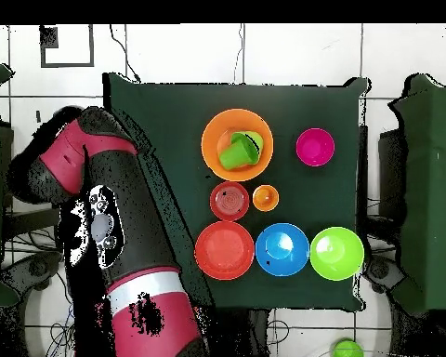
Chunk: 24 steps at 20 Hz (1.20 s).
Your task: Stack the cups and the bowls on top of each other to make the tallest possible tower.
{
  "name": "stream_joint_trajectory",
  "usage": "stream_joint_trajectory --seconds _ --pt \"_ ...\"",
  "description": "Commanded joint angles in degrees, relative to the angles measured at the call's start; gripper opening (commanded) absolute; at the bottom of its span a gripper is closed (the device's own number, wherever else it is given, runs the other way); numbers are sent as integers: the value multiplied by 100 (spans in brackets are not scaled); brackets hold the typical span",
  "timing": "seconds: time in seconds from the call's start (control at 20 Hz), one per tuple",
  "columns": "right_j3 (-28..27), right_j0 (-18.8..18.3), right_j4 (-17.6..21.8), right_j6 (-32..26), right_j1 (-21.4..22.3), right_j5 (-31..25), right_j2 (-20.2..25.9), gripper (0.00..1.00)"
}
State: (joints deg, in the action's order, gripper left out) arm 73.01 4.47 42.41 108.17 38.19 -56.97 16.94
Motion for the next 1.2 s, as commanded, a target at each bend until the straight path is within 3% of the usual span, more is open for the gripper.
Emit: stream_joint_trajectory --seconds 0.05,0.45,1.2 --pt "425 5 823 645 -85 695 -709 100" --pt "280 -61 779 552 -414 1182 -946 100" --pt "-67 -902 981 -316 -1337 2516 -1104 100"
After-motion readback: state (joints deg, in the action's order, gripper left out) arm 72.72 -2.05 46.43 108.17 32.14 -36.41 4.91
